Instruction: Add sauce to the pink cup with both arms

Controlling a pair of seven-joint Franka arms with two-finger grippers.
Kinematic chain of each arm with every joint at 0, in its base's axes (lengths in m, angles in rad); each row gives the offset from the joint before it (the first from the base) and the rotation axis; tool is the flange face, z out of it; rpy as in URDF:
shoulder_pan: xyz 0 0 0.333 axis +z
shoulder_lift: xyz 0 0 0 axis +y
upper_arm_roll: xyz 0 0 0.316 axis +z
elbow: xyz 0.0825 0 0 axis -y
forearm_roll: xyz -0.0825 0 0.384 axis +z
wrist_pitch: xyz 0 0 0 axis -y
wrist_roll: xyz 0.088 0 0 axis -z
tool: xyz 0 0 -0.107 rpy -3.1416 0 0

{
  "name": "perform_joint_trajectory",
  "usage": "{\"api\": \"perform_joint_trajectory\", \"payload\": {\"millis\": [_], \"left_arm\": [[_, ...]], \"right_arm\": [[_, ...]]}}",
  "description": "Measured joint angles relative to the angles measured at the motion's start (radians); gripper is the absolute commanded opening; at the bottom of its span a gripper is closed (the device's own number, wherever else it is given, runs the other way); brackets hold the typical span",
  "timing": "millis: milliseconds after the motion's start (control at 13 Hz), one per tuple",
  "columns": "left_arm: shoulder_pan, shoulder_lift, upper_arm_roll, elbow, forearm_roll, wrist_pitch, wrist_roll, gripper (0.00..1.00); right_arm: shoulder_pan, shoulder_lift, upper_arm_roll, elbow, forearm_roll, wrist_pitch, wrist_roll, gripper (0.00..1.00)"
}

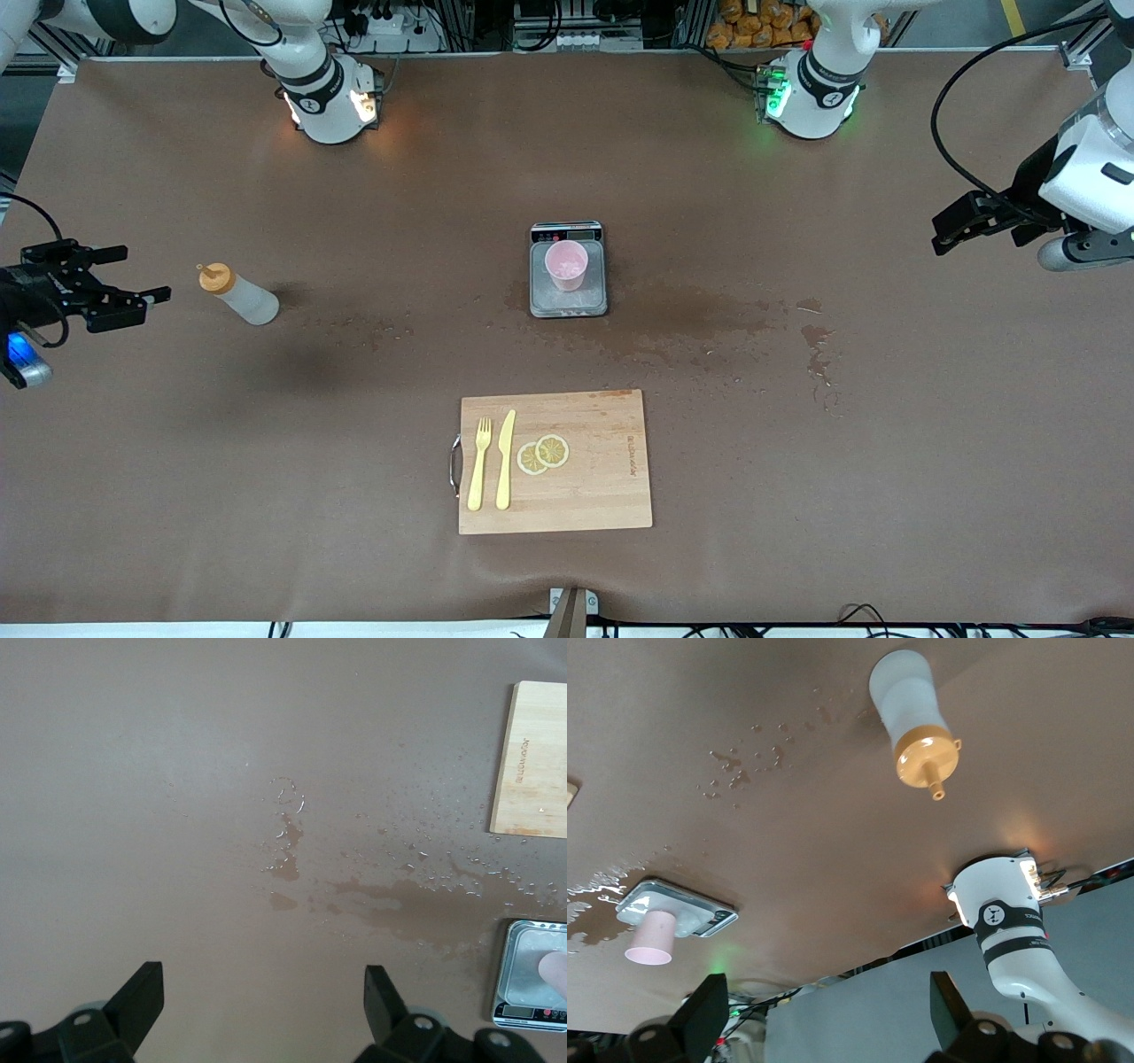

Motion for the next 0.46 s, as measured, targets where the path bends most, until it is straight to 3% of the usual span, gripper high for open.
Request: {"api": "perform_joint_trajectory", "payload": {"millis": [463], "left_arm": [[0.000,0.000,0.001,0.000,0.000,0.000,0.000,1.00]], "right_arm": [[0.095,-0.107,0.003,-0.002,-0.039,0.112,0.000,1.00]]}}
